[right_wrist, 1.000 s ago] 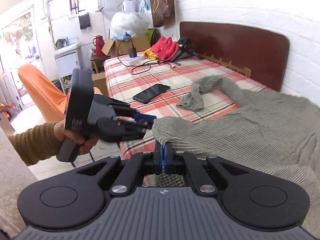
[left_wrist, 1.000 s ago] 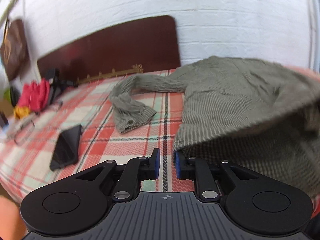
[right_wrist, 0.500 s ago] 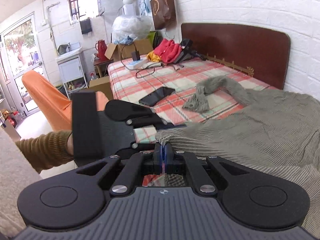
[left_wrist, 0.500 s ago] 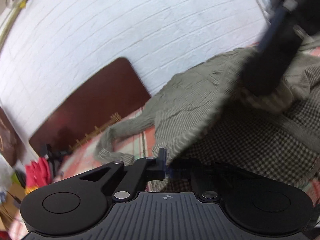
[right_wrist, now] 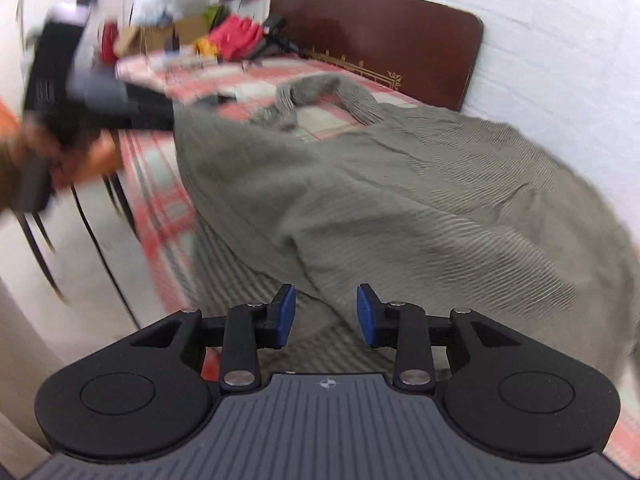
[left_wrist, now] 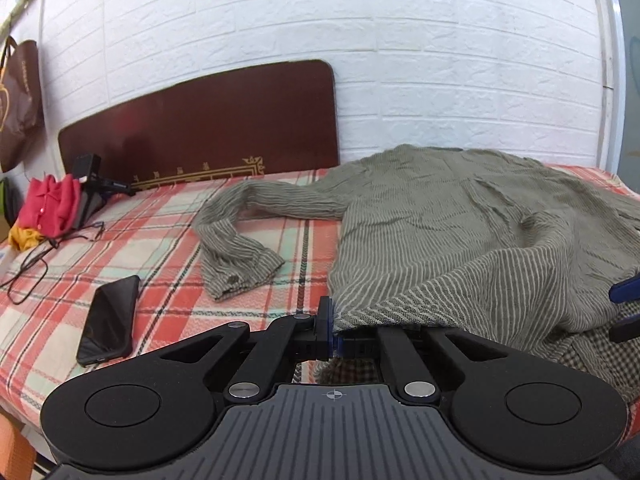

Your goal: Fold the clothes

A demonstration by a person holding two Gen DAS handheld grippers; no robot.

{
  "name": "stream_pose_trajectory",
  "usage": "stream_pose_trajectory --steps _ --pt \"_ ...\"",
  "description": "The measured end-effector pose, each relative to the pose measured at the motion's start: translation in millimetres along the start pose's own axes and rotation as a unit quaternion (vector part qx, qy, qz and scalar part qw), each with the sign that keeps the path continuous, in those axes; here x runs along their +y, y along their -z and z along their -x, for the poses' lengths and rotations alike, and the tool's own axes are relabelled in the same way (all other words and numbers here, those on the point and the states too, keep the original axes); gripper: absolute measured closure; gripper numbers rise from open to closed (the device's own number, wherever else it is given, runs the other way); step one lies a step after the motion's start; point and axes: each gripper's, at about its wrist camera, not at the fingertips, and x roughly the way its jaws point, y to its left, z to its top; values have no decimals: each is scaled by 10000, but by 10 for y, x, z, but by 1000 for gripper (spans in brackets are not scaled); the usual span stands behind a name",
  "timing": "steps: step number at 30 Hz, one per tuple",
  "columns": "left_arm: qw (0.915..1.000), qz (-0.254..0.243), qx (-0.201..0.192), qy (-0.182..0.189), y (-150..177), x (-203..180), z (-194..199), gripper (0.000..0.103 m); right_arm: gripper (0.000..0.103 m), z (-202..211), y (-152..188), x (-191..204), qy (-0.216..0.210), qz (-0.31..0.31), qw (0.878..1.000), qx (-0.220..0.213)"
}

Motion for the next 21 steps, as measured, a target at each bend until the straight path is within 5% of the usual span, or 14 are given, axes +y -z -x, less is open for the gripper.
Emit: stream_pose_trajectory --steps 11,14,21 --pt "9996 160 234 -93 32 84 -98 103 67 -153 259 -201 642 340 9961 501" --pt "9995 171 260 24 28 95 -76 103 102 -134 221 -340 448 90 9967 667" --pt "9987 -94 461 211 81 96 -62 103 102 639 145 -752 -291 -866 9957 163"
